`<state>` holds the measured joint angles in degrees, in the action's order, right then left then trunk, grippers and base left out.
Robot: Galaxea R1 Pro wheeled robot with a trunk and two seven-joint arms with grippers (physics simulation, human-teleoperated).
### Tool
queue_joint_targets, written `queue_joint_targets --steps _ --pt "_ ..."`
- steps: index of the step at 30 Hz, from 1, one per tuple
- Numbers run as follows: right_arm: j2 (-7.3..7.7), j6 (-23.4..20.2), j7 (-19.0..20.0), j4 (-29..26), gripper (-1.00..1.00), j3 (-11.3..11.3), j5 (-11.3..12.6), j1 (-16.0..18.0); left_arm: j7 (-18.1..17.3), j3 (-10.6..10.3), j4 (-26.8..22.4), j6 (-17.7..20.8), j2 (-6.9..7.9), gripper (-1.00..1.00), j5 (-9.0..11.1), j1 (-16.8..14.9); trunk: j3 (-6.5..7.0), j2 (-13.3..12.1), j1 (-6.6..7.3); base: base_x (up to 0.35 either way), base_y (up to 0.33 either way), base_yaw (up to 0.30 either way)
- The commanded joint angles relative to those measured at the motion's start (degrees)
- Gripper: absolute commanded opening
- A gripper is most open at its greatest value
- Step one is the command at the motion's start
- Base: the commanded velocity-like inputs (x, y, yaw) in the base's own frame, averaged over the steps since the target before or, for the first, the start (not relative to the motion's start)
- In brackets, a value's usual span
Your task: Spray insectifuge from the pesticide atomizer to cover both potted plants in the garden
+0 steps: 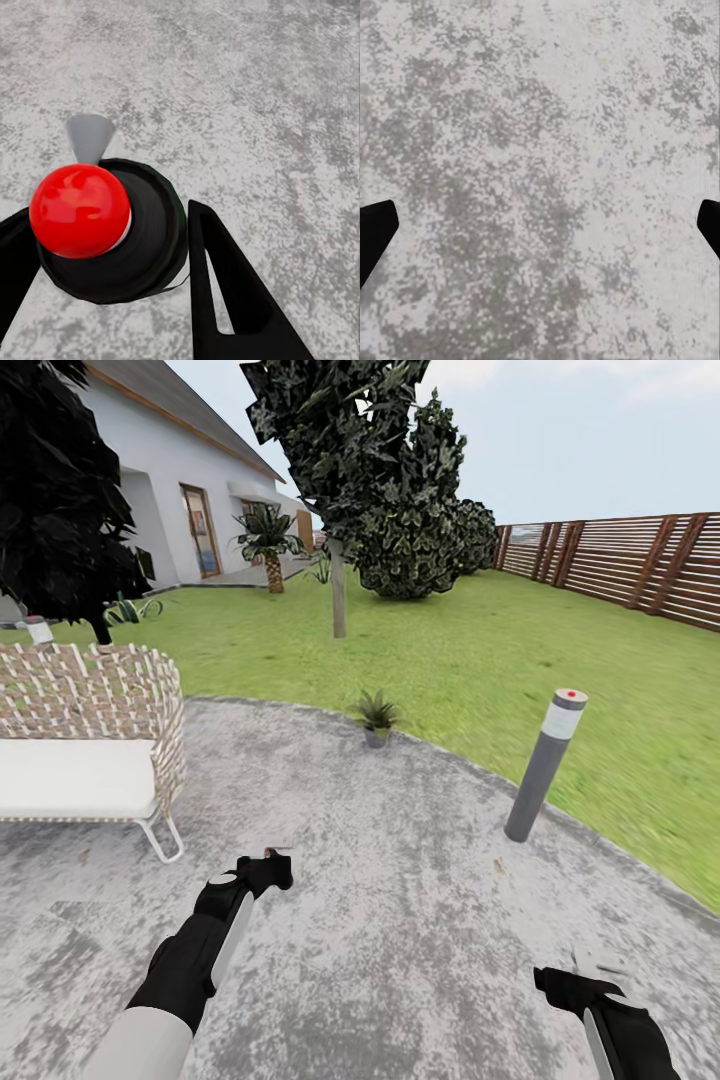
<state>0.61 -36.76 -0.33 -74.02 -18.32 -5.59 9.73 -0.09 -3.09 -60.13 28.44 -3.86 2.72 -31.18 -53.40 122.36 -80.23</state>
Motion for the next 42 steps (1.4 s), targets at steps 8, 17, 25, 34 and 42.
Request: queue_joint_targets --steps 8,17,25,34,42 --pt "0.00 -0.33 0.15 -0.06 1.00 -0.04 -0.57 0.03 0.00 0.01 -0.07 0.31 -0.01 -1.00 0.27 -0.02 -0.05 0.02 -0.03 0.338 0.000 0.000" --pt "0.03 -0.28 0.16 -0.05 1.00 -0.05 -0.57 0.03 0.00 0.01 -0.07 0.30 -0.01 -1.00 0.27 -0.02 -0.05 0.02 -0.03 0.338 0.000 0.000" --pt "0.00 -0.30 0.15 -0.07 1.00 -0.05 -0.57 0.03 0.00 0.01 -0.07 0.30 -0.01 -1.00 0.27 -0.02 -0.05 0.02 -0.03 0.338 0.000 0.000" --pt "0.00 -0.33 0.08 -0.07 1.00 -0.05 -0.57 0.03 0.00 0.01 -0.07 0.32 -0.01 -1.00 0.27 -0.02 -0.05 0.02 -0.03 0.338 0.004 0.000" --pt "0.00 -0.33 0.06 -0.07 1.00 -0.05 -0.57 0.03 0.00 0.01 -0.07 0.32 -0.01 -1.00 0.27 -0.02 0.33 0.02 -0.03 0.338 0.071 0.000"
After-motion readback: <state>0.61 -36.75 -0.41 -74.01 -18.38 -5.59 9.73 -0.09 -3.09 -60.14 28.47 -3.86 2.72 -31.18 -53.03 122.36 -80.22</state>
